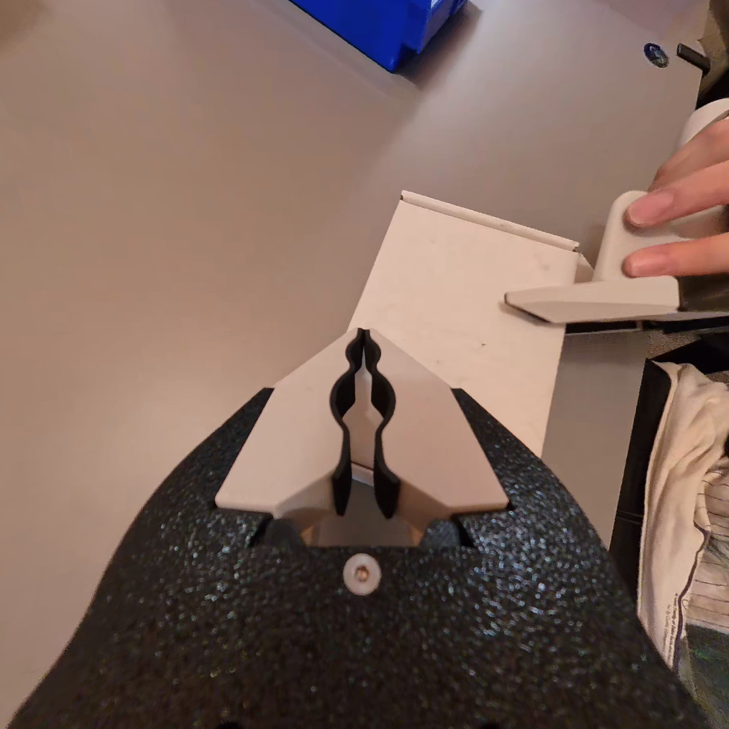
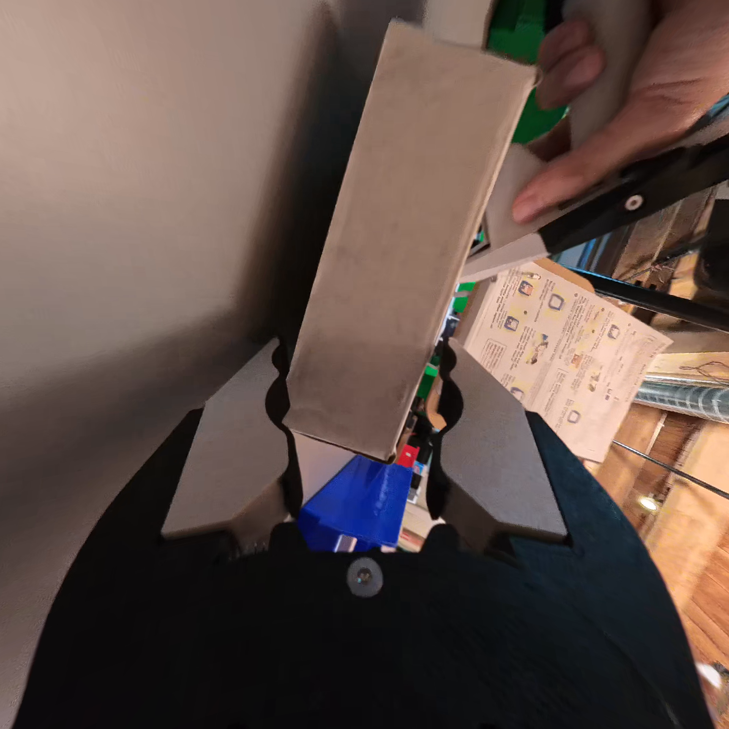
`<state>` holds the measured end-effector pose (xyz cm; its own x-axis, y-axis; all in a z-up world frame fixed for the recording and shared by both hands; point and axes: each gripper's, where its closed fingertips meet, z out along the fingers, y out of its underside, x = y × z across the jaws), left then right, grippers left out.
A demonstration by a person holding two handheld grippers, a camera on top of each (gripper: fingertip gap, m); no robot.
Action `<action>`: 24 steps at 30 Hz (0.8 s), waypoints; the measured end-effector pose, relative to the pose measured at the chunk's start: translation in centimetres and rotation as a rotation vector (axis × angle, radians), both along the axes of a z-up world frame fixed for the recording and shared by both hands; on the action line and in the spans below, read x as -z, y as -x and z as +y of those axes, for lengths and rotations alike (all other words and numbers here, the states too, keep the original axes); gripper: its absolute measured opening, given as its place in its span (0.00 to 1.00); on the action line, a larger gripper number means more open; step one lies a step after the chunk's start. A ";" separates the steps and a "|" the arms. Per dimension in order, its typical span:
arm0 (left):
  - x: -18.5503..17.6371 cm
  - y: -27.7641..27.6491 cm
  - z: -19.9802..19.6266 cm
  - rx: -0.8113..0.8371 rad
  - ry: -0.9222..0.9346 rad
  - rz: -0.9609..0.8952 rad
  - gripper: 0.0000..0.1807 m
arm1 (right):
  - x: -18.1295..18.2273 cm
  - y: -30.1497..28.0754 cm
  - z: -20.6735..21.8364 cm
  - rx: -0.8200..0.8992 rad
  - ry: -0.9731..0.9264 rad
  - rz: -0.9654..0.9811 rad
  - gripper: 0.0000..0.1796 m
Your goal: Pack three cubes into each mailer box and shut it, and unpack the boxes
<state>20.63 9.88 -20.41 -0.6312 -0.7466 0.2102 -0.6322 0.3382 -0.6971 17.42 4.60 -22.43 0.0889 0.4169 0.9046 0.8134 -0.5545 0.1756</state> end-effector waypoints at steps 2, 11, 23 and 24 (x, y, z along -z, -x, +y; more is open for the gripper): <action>0.0 -0.1 0.0 -0.007 0.006 -0.003 0.00 | 0.2 -0.9 -0.3 0.028 0.015 -0.021 0.42; -6.3 2.1 2.1 0.072 0.058 -0.590 0.56 | -0.3 -0.6 -0.2 0.014 0.048 0.256 0.38; -0.2 4.2 1.7 0.218 -0.429 -0.953 0.62 | -1.5 -2.7 -0.1 -0.046 0.137 0.557 0.37; -0.1 3.6 1.5 0.216 -0.433 -0.976 0.62 | -1.6 -2.8 -0.1 -0.048 0.141 0.567 0.37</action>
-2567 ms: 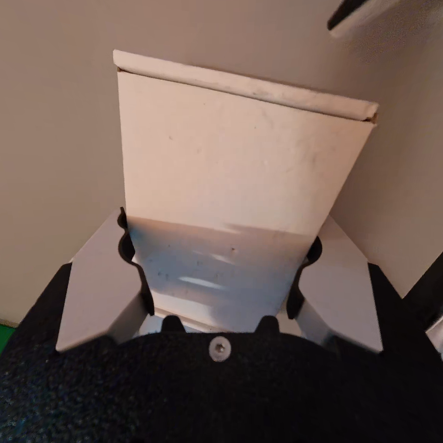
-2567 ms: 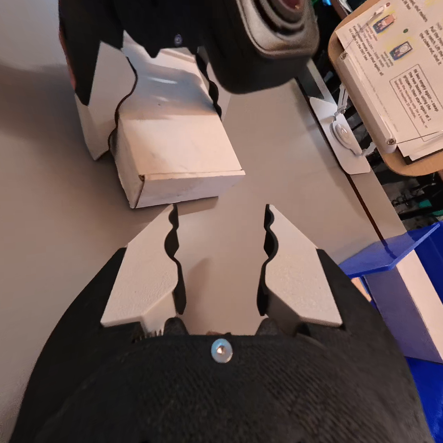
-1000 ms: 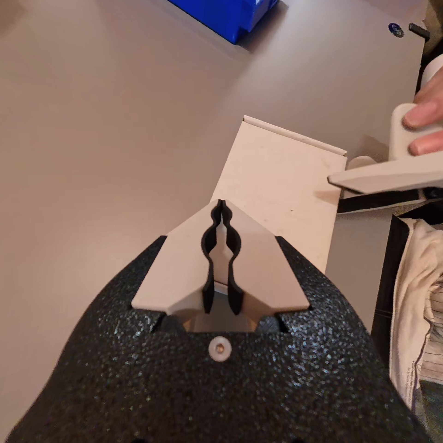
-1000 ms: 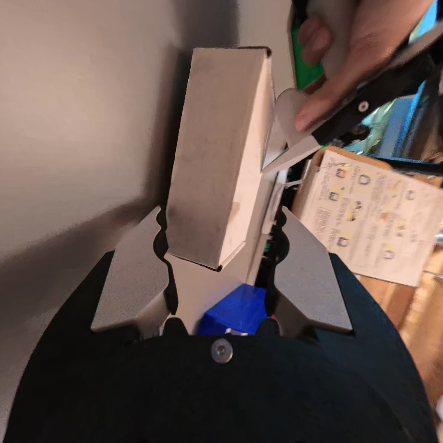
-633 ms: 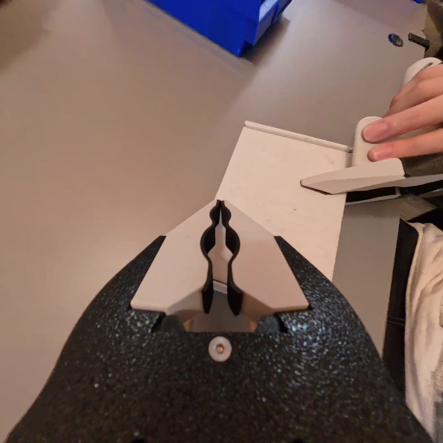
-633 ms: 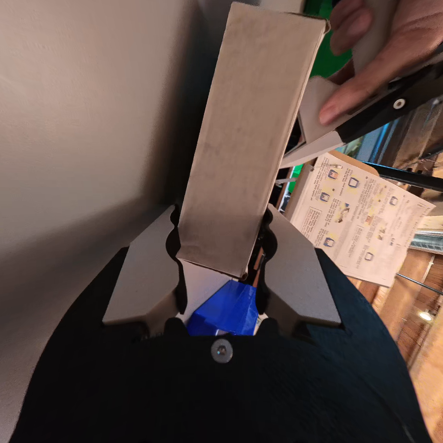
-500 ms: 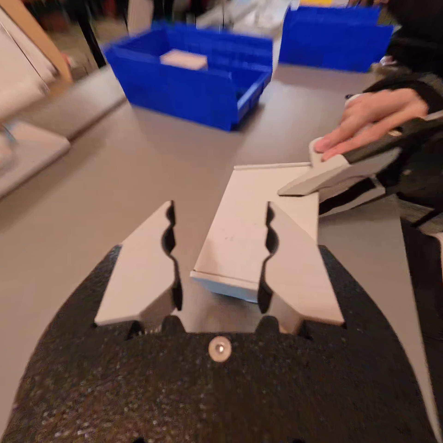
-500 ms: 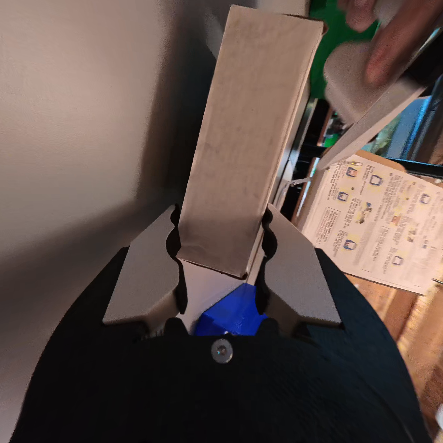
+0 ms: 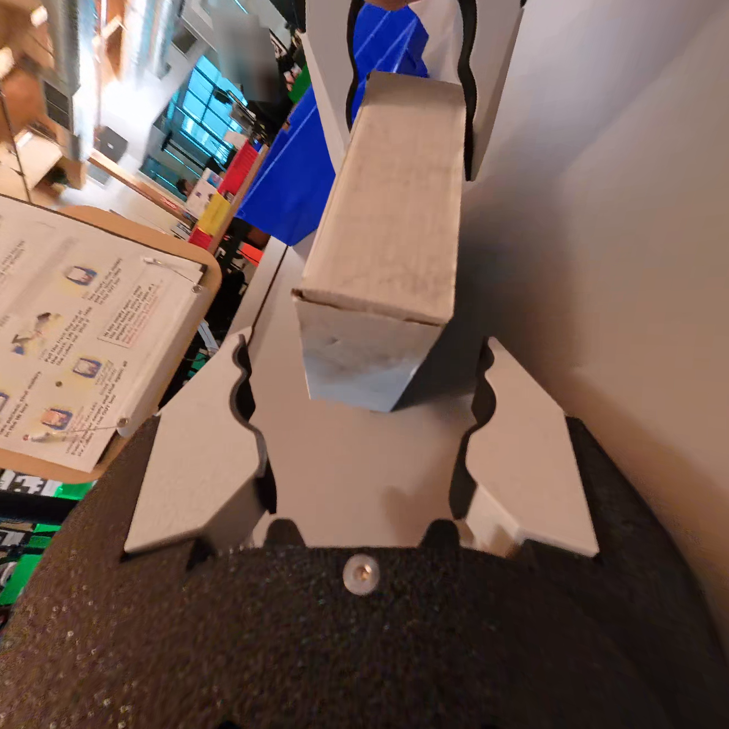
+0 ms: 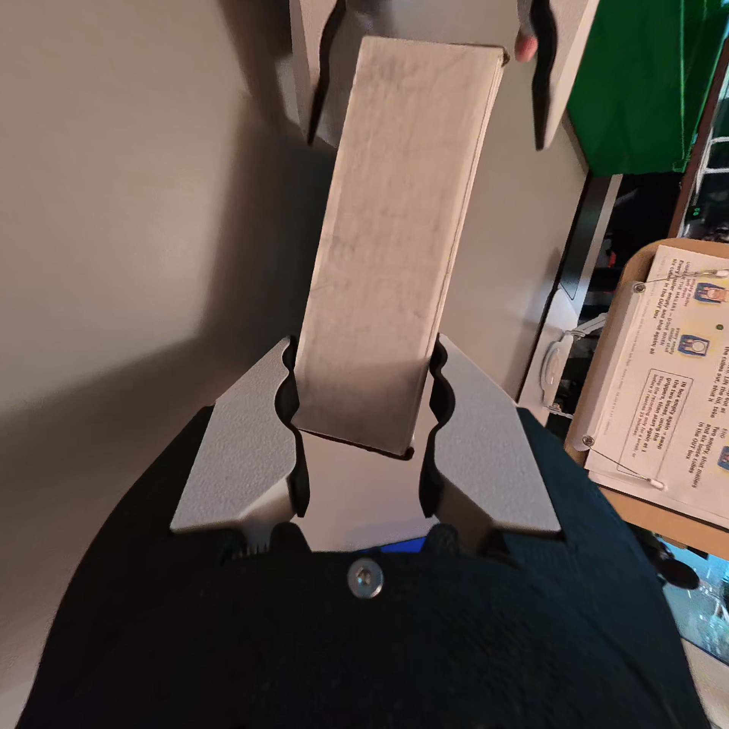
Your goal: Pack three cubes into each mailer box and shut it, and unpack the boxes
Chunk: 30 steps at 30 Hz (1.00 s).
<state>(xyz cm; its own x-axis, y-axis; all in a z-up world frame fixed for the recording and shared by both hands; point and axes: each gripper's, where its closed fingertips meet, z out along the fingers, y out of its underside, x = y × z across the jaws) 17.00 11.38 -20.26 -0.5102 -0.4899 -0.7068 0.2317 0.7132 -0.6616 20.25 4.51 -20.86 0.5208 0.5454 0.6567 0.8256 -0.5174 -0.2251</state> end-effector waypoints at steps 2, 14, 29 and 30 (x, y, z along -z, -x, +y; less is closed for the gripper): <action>-0.1 -1.1 -0.5 0.013 0.013 -0.041 0.62 | 0.0 -0.1 0.0 -0.003 0.008 0.006 0.37; 0.7 -3.4 -1.3 0.021 -0.076 -0.157 0.40 | -0.5 -1.2 -1.1 0.077 -0.034 -0.190 0.44; 1.0 -4.5 -1.1 -0.043 -0.040 -0.021 0.39 | -3.5 1.1 -1.9 0.105 -0.166 -0.606 0.22; 1.0 -4.6 -1.1 -0.047 -0.031 -0.012 0.39 | -3.1 0.9 -2.1 0.088 -0.146 -0.605 0.16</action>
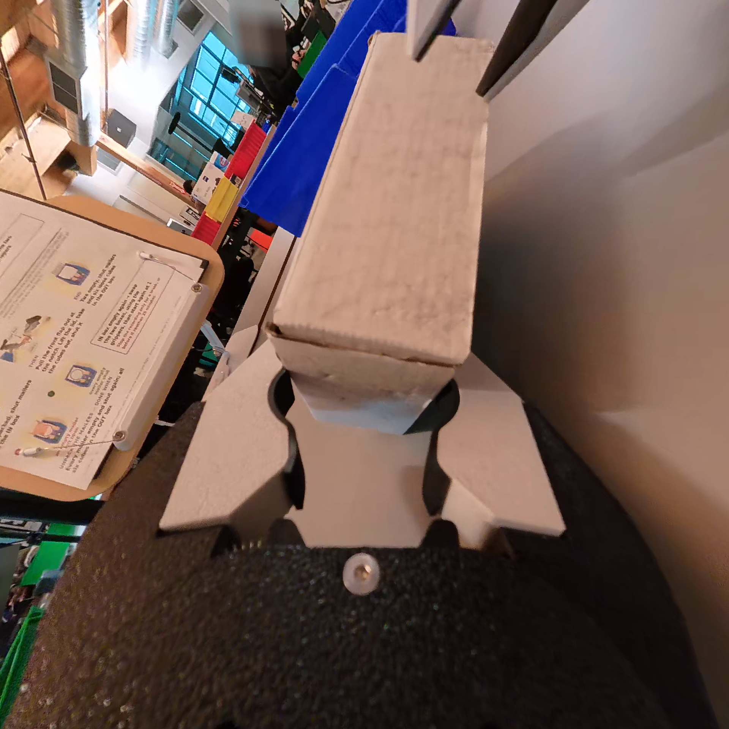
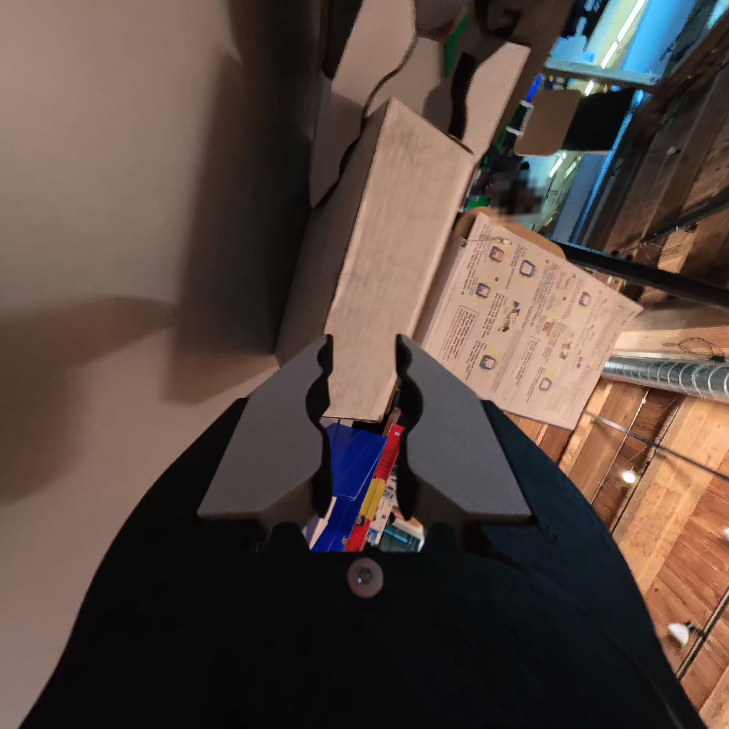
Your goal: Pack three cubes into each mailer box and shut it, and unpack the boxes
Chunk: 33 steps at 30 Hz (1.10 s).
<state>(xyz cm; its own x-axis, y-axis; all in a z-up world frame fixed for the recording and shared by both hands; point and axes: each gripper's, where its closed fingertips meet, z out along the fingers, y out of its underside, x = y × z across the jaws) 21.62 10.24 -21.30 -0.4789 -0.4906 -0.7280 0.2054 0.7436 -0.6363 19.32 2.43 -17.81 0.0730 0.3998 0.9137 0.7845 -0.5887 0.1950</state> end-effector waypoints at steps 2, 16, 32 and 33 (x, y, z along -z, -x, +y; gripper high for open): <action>0.0 -0.1 0.0 -0.004 0.003 0.015 0.39 | -0.2 0.0 -0.1 -0.034 0.005 -0.032 0.17; 0.1 -0.1 0.5 -0.017 0.004 0.040 0.39 | 0.6 -0.4 -0.1 -0.011 -0.033 0.000 0.14; 0.3 -1.3 0.7 -0.076 -0.044 0.202 0.39 | -0.8 -1.3 -1.0 -0.019 -0.124 -0.114 0.14; 0.3 -1.3 0.7 -0.077 -0.043 0.215 0.39 | -1.1 -1.3 -0.9 -0.028 -0.142 -0.123 0.16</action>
